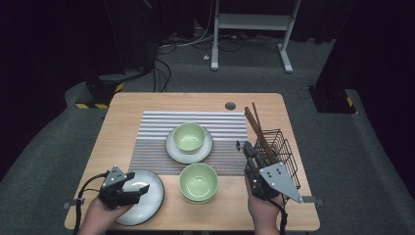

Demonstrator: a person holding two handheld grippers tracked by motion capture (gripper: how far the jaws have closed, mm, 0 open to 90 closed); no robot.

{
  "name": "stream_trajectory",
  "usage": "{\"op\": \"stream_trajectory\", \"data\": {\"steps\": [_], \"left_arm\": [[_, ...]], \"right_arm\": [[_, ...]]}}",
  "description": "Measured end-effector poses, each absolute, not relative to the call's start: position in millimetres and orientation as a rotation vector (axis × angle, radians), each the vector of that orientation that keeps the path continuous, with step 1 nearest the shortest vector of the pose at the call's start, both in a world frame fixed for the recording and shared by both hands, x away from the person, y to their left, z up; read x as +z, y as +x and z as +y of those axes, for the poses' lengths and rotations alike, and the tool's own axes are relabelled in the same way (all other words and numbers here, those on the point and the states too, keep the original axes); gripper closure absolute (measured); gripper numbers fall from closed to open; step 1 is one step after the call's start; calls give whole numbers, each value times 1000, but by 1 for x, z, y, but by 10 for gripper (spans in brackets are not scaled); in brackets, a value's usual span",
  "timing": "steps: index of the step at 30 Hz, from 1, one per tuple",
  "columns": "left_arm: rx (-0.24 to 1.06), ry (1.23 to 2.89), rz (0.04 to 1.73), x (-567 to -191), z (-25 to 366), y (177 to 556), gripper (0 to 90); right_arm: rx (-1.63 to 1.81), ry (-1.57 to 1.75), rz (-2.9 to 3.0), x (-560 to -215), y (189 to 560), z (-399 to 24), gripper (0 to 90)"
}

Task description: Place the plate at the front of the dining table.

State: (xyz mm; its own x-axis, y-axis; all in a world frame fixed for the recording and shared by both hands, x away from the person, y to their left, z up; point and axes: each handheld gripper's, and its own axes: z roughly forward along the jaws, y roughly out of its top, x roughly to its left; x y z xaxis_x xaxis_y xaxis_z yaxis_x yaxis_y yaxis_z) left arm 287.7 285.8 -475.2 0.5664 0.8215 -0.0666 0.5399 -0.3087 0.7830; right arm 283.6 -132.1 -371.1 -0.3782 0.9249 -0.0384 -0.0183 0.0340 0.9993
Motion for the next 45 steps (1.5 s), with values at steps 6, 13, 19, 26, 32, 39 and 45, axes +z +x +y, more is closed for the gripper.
{"op": "stream_trajectory", "data": {"steps": [6,13,19,26,32,39,45], "left_arm": [[443,2005,1093,-477,287,289,258],[447,1994,1081,-476,288,288,257],[446,1995,1095,-477,289,289,242],[453,2009,1095,-478,287,289,231],[459,1998,1103,-477,288,289,221],[468,1992,1108,-477,287,288,220],[473,1998,1106,-476,289,288,220]], "right_arm": [[1483,969,1540,-377,290,-120,887],[1491,969,1589,-386,300,-104,887],[1502,973,1615,-390,309,-95,887],[1520,960,1626,-390,318,-83,887],[1526,929,1643,-388,325,-70,887],[1541,903,1652,-383,333,-57,887],[1551,894,1656,-383,339,-48,887]]}}
